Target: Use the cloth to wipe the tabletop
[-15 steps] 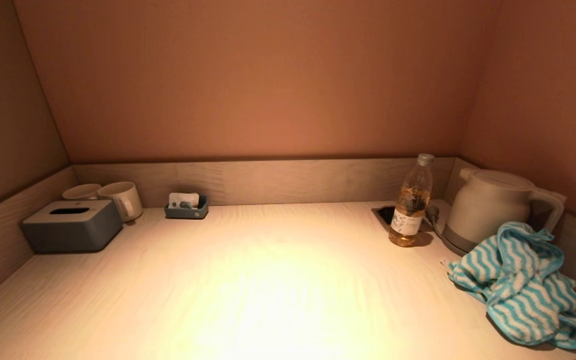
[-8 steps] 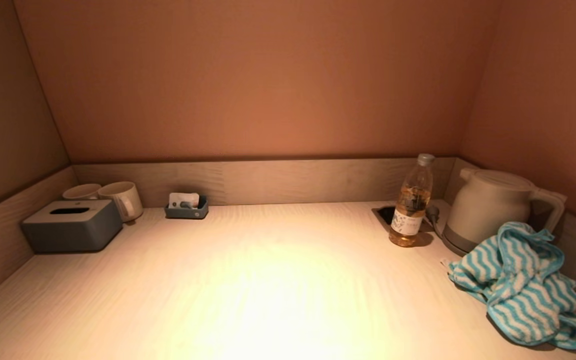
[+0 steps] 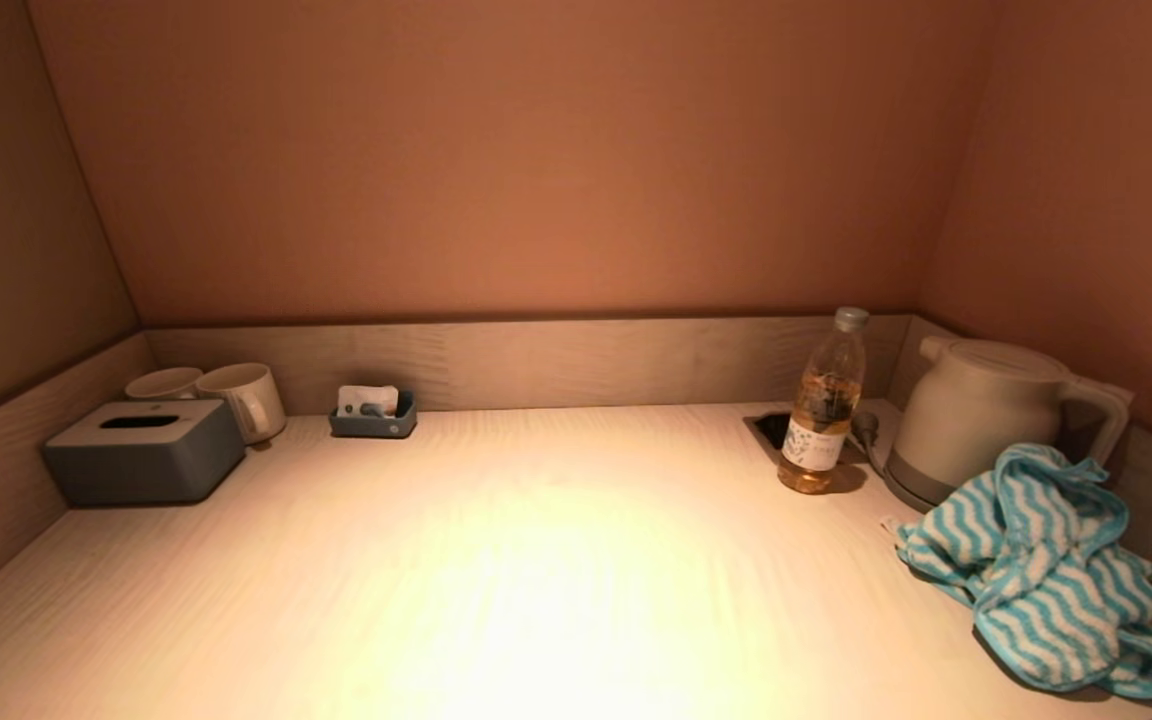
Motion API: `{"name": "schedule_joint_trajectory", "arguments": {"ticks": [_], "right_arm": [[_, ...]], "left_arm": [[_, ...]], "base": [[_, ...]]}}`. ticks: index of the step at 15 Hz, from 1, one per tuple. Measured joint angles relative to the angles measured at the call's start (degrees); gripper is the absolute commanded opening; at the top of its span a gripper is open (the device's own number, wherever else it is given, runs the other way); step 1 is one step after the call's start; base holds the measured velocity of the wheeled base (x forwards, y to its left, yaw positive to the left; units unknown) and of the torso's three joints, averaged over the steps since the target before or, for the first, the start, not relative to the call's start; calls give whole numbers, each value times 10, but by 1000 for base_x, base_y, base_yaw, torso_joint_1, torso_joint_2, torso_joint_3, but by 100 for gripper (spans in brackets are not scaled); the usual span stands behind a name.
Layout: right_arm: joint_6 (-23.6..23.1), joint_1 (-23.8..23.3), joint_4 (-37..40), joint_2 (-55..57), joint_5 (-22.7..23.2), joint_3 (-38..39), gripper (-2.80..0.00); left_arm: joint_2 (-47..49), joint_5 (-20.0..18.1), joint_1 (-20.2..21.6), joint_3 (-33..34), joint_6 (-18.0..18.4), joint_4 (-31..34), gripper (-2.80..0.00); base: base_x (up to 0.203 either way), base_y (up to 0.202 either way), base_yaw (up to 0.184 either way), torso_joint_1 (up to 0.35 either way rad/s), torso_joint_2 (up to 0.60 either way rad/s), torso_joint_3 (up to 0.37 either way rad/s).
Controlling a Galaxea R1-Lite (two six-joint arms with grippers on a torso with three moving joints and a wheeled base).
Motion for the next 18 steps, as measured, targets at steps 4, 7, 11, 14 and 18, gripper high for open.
{"name": "schedule_joint_trajectory", "arguments": {"ticks": [4,7,11,14,18], "right_arm": [[3,0,25,-1,-8,0,-280],[1,0,46,-1,-21,0,-280],[5,0,85,-1,-25,0,-280],[8,0,93,-1,-26,1,-280],[11,0,93,-1,-26,1,-280]], "left_arm": [[0,0,0,0,0,0,-280],[0,0,0,0,0,0,-280],[0,0,0,0,0,0,-280],[0,0,0,0,0,0,-280],[0,0,0,0,0,0,-280]], "base": [[0,0,0,0,0,0],[0,0,0,0,0,0],[0,0,0,0,0,0],[0,0,0,0,0,0],[0,0,0,0,0,0]]}}
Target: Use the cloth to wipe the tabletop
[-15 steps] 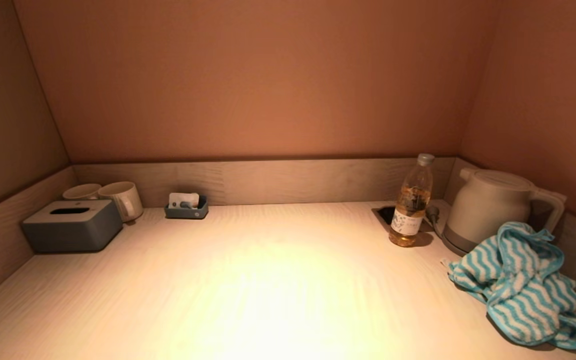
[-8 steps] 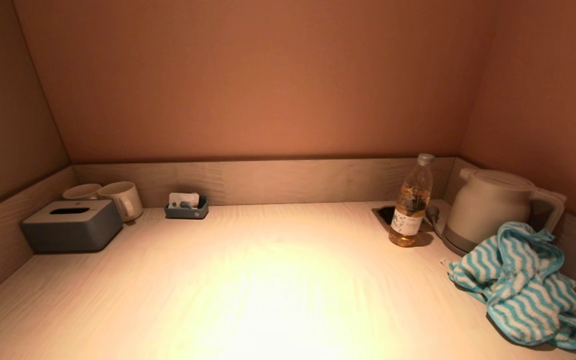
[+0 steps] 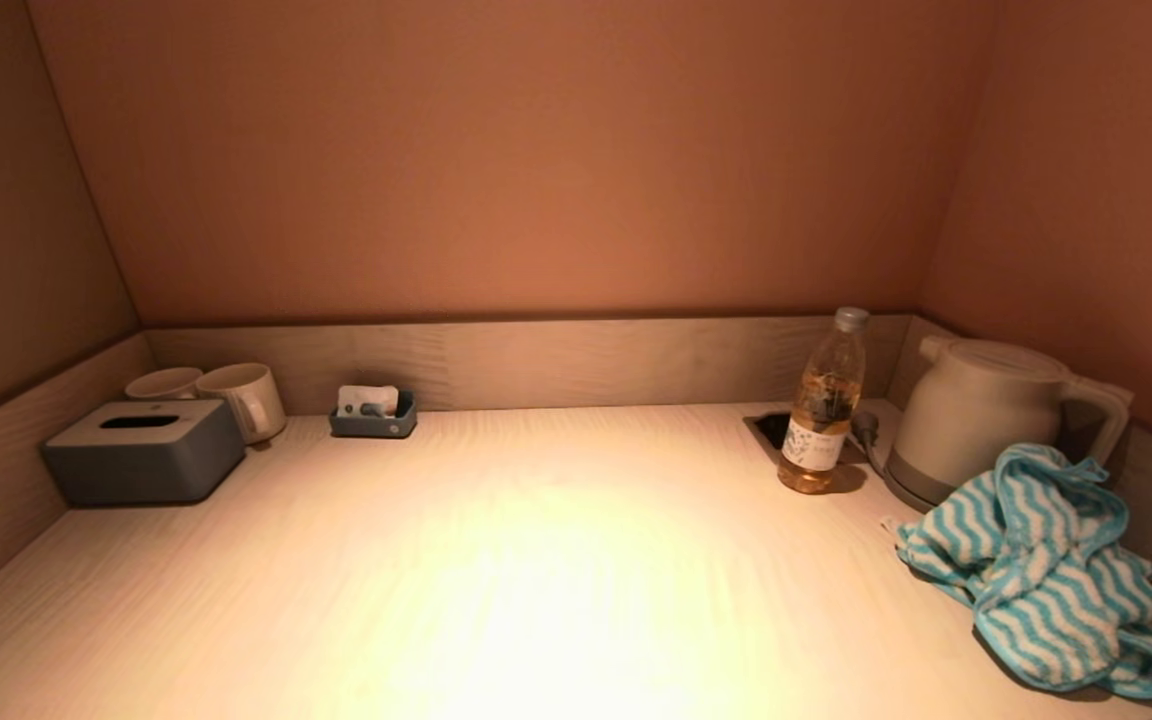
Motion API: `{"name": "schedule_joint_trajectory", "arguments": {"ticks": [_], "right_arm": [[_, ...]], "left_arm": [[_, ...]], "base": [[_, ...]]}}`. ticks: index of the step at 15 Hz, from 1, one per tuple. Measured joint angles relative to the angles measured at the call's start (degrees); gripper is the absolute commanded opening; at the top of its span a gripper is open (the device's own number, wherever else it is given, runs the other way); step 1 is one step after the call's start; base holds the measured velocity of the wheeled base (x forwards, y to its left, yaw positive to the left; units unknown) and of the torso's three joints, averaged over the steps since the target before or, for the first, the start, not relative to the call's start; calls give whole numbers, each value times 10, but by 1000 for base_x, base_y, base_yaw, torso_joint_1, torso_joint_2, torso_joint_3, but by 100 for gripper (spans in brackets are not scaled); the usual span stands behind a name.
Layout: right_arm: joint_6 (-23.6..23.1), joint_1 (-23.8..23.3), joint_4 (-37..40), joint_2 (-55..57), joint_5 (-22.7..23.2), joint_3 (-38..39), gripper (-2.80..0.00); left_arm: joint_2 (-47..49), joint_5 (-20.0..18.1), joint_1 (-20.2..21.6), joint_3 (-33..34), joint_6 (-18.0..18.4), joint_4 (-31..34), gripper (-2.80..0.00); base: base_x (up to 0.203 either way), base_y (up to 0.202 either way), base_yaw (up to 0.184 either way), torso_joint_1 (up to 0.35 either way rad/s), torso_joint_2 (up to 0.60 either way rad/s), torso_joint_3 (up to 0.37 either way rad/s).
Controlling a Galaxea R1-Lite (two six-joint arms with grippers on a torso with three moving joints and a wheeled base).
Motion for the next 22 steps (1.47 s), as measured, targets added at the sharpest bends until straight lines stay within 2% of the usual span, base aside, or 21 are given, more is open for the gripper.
{"name": "schedule_joint_trajectory", "arguments": {"ticks": [22], "right_arm": [[0,0,0,0,0,0,-280]], "left_arm": [[0,0,0,0,0,0,-280]], "base": [[0,0,0,0,0,0]]}}
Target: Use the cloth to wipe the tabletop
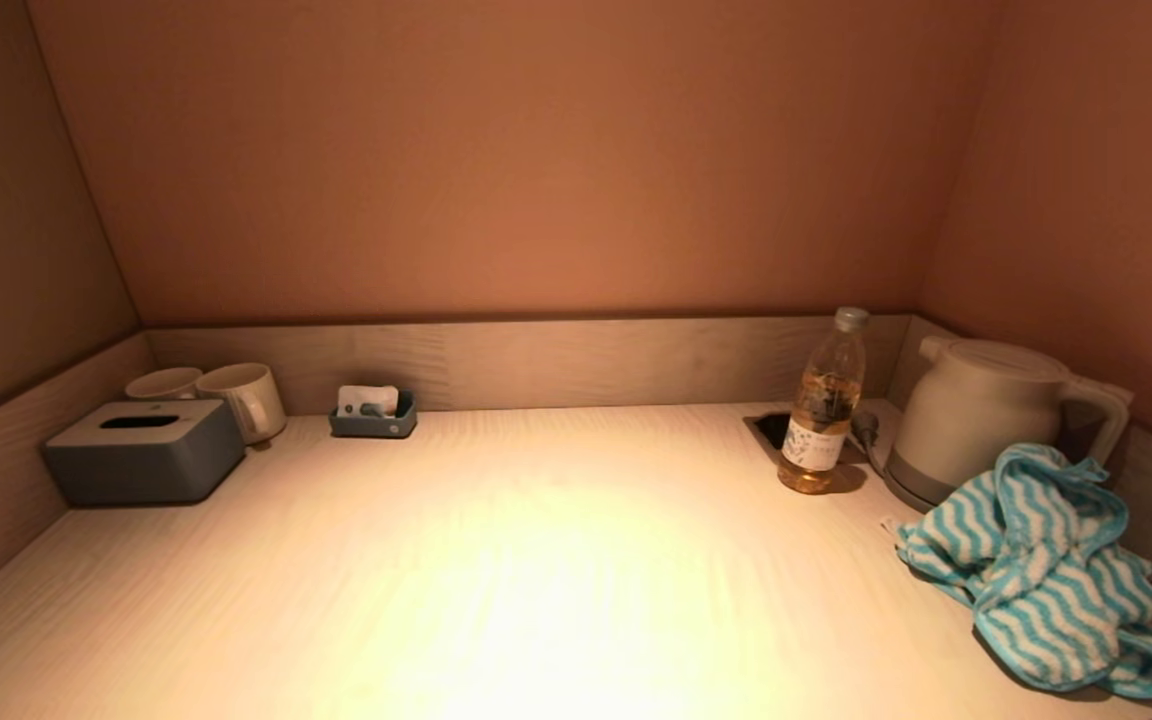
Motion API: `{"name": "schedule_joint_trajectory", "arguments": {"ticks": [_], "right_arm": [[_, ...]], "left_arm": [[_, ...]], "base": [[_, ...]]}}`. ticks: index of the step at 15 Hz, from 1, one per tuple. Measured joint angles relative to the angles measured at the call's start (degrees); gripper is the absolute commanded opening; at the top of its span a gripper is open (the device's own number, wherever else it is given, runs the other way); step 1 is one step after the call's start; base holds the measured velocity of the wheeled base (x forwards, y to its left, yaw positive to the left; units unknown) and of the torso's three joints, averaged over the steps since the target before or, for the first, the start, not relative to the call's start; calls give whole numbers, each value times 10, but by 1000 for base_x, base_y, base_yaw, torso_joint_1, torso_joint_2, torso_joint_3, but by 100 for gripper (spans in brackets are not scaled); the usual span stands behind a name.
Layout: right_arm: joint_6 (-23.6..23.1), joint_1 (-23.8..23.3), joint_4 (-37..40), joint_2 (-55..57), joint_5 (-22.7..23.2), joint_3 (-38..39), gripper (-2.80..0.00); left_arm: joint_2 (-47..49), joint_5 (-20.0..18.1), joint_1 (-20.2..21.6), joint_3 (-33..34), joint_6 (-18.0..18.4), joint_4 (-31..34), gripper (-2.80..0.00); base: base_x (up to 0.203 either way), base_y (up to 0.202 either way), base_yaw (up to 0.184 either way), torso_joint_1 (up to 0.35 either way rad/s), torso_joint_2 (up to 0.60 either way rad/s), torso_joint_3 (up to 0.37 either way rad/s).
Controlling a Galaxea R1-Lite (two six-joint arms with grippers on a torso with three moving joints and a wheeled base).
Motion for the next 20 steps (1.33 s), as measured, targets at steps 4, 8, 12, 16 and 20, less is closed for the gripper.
{"name": "schedule_joint_trajectory", "arguments": {"ticks": [4,8,12,16,20], "right_arm": [[0,0,0,0,0,0,-280],[0,0,0,0,0,0,-280],[0,0,0,0,0,0,-280],[0,0,0,0,0,0,-280],[0,0,0,0,0,0,-280]], "left_arm": [[0,0,0,0,0,0,-280],[0,0,0,0,0,0,-280],[0,0,0,0,0,0,-280],[0,0,0,0,0,0,-280],[0,0,0,0,0,0,-280]], "base": [[0,0,0,0,0,0],[0,0,0,0,0,0],[0,0,0,0,0,0],[0,0,0,0,0,0],[0,0,0,0,0,0]]}}
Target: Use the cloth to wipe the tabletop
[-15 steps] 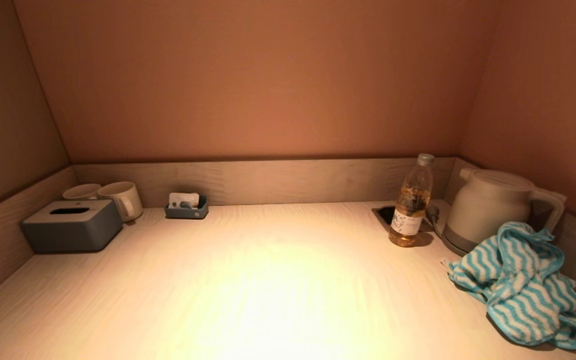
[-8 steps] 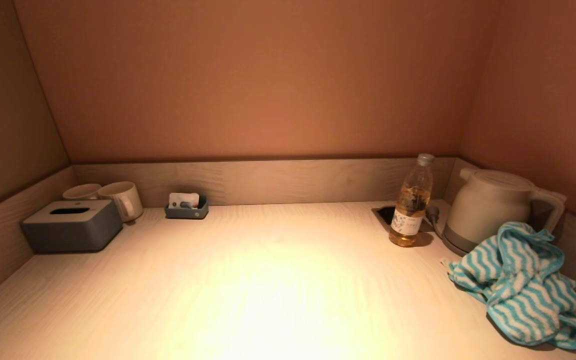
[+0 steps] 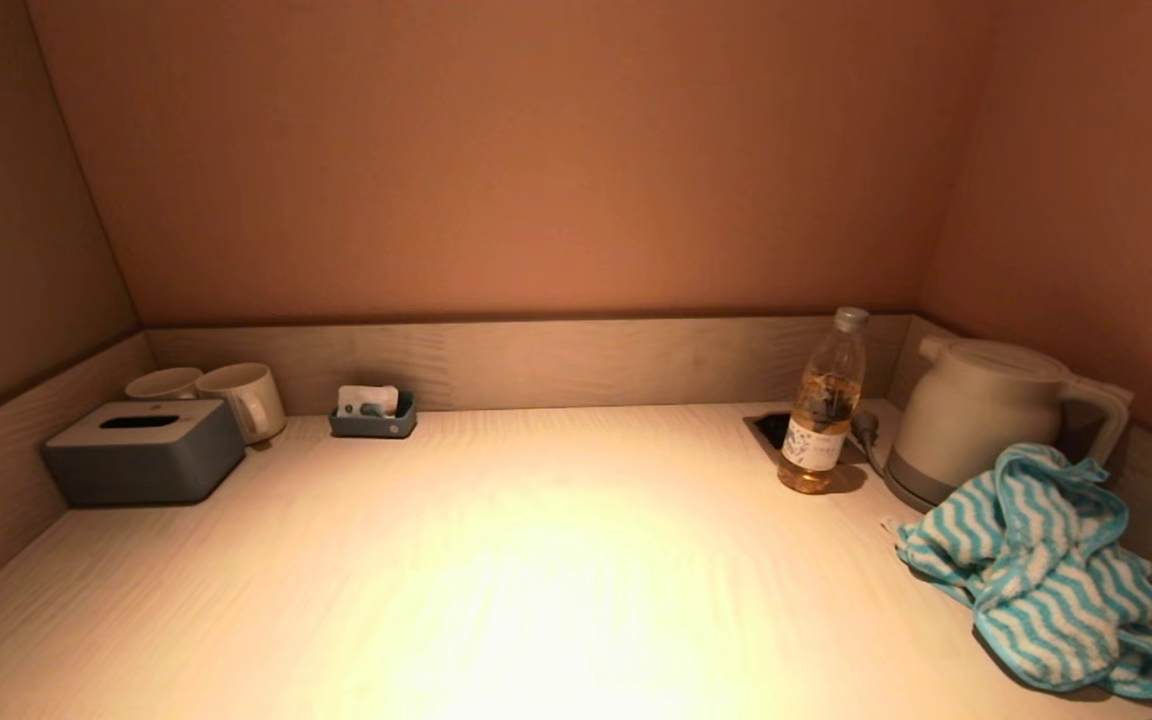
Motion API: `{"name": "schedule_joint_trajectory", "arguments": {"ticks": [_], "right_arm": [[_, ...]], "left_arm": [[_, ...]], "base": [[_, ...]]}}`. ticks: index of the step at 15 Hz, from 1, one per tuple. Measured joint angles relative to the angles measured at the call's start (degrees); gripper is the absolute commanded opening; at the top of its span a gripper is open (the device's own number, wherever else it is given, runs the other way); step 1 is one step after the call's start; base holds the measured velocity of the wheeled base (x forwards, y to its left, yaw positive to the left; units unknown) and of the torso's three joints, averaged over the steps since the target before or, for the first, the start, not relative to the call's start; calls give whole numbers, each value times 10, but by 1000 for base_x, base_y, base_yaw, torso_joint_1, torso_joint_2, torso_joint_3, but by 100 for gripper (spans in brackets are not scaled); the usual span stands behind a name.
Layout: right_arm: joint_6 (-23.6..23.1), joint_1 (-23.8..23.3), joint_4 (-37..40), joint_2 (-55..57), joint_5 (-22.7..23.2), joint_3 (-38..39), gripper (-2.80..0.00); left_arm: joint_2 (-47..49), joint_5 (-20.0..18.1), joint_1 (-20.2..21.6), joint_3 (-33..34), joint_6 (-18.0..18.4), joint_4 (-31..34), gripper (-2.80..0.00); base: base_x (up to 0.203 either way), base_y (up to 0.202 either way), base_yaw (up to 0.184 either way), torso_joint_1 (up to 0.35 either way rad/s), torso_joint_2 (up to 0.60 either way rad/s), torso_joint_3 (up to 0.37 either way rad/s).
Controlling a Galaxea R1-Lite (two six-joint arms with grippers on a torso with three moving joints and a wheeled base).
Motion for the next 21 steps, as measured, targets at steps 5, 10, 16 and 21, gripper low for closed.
{"name": "schedule_joint_trajectory", "arguments": {"ticks": [5,10,16,21], "right_arm": [[0,0,0,0,0,0,-280],[0,0,0,0,0,0,-280],[0,0,0,0,0,0,-280],[0,0,0,0,0,0,-280]], "left_arm": [[0,0,0,0,0,0,-280],[0,0,0,0,0,0,-280],[0,1,0,0,0,0,-280],[0,0,0,0,0,0,-280]], "base": [[0,0,0,0,0,0],[0,0,0,0,0,0],[0,0,0,0,0,0],[0,0,0,0,0,0]]}}
